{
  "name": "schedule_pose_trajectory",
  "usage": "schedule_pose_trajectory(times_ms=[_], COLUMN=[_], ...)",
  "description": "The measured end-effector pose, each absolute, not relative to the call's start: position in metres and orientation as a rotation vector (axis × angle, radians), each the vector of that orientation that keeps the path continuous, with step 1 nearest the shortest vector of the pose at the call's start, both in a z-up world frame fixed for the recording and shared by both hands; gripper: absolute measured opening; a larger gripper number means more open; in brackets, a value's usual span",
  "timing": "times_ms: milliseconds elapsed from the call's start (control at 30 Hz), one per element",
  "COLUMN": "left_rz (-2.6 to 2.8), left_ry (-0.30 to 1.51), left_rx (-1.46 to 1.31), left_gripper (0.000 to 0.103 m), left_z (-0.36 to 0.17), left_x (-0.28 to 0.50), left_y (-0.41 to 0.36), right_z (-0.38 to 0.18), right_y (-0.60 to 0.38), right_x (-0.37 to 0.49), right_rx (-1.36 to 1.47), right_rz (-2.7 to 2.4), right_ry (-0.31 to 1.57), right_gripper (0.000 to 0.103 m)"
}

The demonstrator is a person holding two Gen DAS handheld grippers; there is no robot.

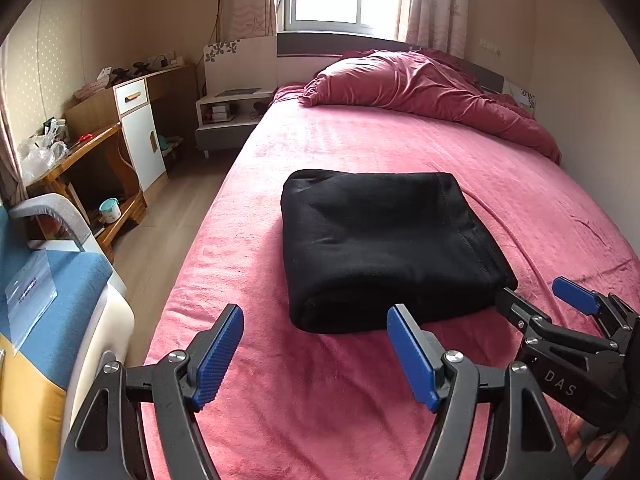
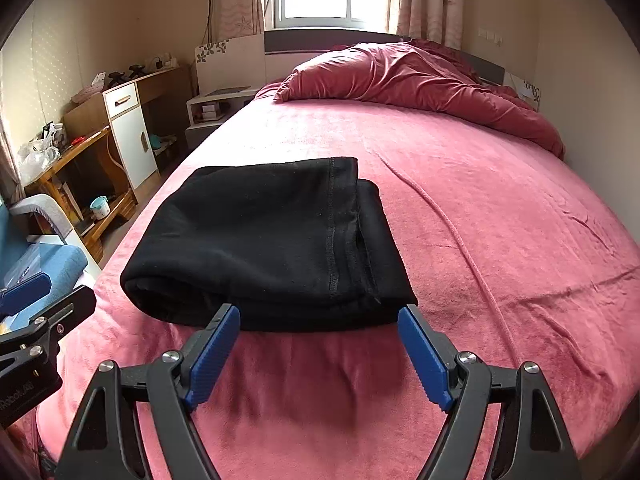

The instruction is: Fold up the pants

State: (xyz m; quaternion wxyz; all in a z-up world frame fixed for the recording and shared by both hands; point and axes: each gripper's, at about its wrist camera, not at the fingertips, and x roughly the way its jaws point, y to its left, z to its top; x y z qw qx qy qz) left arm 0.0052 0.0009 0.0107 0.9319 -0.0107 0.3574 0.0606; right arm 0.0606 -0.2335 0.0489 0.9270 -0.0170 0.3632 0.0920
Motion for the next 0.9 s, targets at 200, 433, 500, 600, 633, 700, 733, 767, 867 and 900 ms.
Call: schedule_pose_trajectory(times_ms=[200,433,500,600,633,700,733,767,867,900], left_rz=[0.133,0.138,0.138,0.139,0.138,0.136,0.138,0.139,0.141,0.142], left_ry=[0.735,0.743,0.742,0.742,0.742,0.743,0.743,0.743,0.740,0.739], left_rx=[-0.026,-0.031,-0.034,-0.031,-0.033,-0.034,-0.032,-0.033,-0.033,-0.034], left_gripper=[0.076,0.076,0.076,0.076,0.076,0.076,0.076,0.076,0.076,0.076], left_z=[0.0085,0.0062,0.0060,0.0062,0.0063,0.0063,0.0062,0.0064,0.0069,0.0072], left_x=[0.0060,0.0076,0.0074,0.0076,0.0075,0.0077,0.0073,0.0071,0.0069,0.0065], left_y=[0.0014,0.0024,0.0029,0.0032,0.0033,0.0034,0.0030,0.0031,0.0033,0.0032], right_z=[0.0480,0.0478,0.0472,0.0463,0.0463,0.0462,0.0463,0.0463,0.0466,0.0469], right_y=[-0.2354,-0.2340,-0.2337,-0.2343,-0.2345,-0.2345,-0.2347,-0.2347,-0.2344,-0.2339], right_x=[0.0607,0.0607,0.0608,0.0616,0.0618,0.0618,0.0617,0.0617,0.0618,0.0615], right_rx=[-0.034,-0.039,-0.040,-0.039,-0.040,-0.041,-0.041,-0.040,-0.042,-0.042], right_rz=[0.185,0.186,0.185,0.186,0.186,0.186,0.186,0.187,0.187,0.187], right_ry=[0.744,0.742,0.744,0.746,0.746,0.746,0.745,0.745,0.742,0.741], right_gripper=[0.083,0.084,0.084,0.084,0.084,0.084,0.084,0.084,0.085,0.085])
